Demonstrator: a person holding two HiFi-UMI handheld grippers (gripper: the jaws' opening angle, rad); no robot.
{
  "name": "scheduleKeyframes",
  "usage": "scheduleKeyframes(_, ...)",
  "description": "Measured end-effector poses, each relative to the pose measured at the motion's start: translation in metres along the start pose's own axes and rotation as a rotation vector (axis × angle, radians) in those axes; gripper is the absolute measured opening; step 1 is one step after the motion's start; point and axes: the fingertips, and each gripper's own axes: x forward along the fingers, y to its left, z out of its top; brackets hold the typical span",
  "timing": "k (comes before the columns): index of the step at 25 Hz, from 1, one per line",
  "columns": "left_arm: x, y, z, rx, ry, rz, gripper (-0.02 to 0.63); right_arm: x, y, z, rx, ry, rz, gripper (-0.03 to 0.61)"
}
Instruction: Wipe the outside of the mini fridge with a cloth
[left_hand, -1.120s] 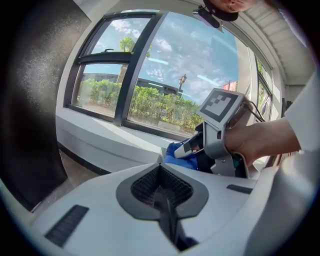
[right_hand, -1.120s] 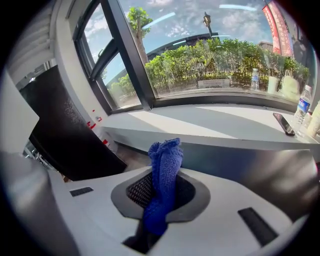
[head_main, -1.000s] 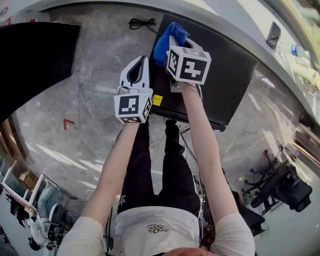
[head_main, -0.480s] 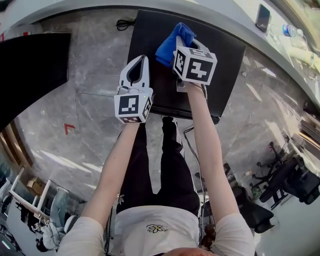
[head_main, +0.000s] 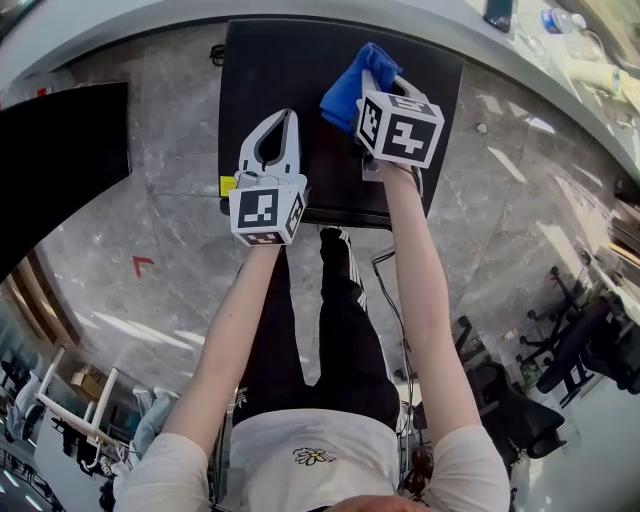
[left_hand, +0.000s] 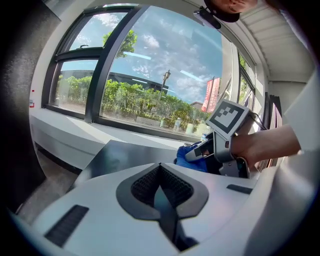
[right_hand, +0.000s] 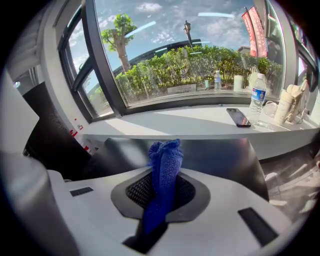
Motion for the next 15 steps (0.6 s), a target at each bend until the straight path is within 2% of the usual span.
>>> scheduleKeyframes(15,0.022,-0.055,-0.008,0.034,0.023,-0.059,0.005,-0.034,-0.106,-0.007,0.055,-0.027,-0.137,0.061)
